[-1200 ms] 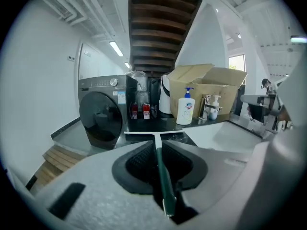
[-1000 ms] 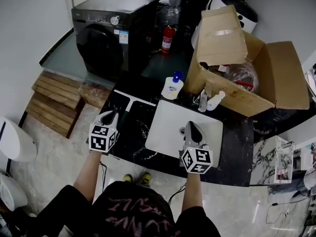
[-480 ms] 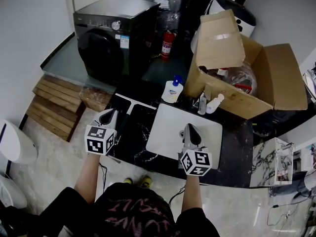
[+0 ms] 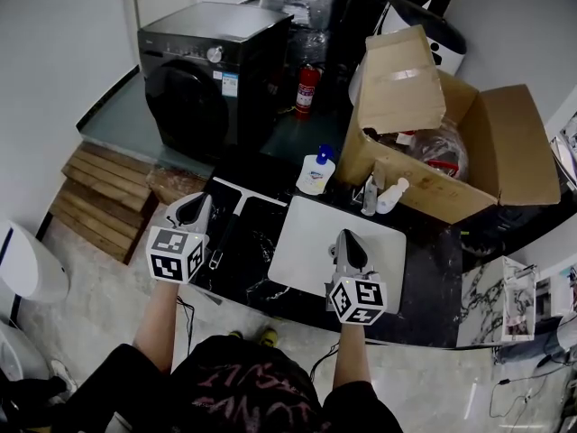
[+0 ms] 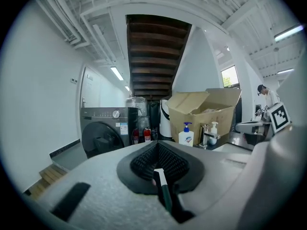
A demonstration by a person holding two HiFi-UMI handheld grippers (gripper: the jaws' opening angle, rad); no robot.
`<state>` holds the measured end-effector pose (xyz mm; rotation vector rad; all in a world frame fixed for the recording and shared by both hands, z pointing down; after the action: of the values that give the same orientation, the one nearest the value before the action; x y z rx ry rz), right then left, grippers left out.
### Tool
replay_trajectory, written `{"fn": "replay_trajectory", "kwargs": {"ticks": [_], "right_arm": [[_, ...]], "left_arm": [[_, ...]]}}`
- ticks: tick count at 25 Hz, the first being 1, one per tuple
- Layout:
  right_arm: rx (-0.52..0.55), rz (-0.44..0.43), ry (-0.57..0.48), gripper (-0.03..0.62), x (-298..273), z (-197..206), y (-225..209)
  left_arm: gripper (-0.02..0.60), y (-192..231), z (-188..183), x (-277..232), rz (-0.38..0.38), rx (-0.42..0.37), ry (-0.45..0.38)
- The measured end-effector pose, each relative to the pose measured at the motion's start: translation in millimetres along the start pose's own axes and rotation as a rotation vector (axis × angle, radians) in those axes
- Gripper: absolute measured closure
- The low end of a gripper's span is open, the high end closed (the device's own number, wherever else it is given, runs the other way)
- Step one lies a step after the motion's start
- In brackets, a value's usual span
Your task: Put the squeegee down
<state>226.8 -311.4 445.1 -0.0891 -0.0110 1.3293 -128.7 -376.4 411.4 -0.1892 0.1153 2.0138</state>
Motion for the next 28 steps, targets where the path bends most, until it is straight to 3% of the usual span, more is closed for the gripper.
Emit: {"fn": "replay_trajectory", "kwargs": {"ticks": [8,28], "right_arm": [[0.042,-0.024,-0.003,0.595,2,-5,8],[0.062,0.009,-0.041,0.595,11,-28,4]], "left_arm": [[0.580,2,-16,6,0.005,-0.024,-0.043],[0.578,0,-33,13,0.035,0.003,-0.087]]}}
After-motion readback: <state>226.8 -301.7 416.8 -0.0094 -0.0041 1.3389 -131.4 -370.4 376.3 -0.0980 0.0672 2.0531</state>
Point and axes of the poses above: the fingertips, and each gripper's own axes: x backward along the fingers, y to its left, z out of its underside, the point moved 9 cm from there along x, backward along the fingers, and after that the axes turned 3 degrees about -y, right-handed, at the moved point
